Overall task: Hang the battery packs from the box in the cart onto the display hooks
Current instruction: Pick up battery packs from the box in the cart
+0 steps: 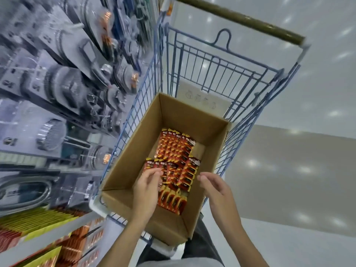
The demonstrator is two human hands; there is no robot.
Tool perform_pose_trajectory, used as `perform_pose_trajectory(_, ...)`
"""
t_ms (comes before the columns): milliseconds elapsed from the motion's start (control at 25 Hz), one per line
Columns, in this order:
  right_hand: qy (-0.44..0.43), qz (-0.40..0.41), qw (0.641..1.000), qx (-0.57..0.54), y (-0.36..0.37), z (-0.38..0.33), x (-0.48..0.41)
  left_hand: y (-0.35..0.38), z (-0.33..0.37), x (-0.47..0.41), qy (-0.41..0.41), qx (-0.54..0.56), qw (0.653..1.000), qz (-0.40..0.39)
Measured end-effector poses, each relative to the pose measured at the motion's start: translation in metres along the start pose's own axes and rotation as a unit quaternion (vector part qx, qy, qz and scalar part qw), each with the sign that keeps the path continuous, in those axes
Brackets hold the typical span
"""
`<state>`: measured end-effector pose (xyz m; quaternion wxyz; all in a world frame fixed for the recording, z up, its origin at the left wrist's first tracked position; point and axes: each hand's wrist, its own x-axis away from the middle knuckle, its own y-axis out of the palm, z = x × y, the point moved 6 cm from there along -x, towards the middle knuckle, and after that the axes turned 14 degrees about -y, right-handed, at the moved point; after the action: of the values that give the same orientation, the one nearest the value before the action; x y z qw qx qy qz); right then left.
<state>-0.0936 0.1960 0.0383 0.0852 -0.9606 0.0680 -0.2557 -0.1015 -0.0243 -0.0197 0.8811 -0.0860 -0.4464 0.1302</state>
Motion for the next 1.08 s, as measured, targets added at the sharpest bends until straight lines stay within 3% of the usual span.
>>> perform_pose_trajectory(280, 0.039, -0.008, 0.999, -0.001, 0.006, 0.004, -0.052, 0.127, 0.006, -0.177, -0.006, -0.191, 0.981, 0.016)
perform_pose_trajectory(520, 0.086, -0.008, 0.996, -0.033, 0.015, 0.022, -0.083, 0.176, -0.04, -0.267, -0.04, -0.401, 0.914, 0.036)
perform_pose_trajectory(640, 0.104, -0.002, 0.994, -0.03, 0.016, 0.032, -0.091, 0.182, -0.049, -0.277, 0.014, -0.448, 0.892, 0.053)
perform_pose_trajectory(920, 0.134, -0.018, 0.991, -0.02, 0.023, 0.032, -0.087, 0.155, -0.049, -0.262, -0.024, -0.377, 0.923, 0.068)
perform_pose_trajectory(1080, 0.132, -0.041, 0.99, 0.013, 0.028, 0.015, -0.096, 0.107, -0.044, -0.232, -0.146, -0.275, 0.948, 0.066)
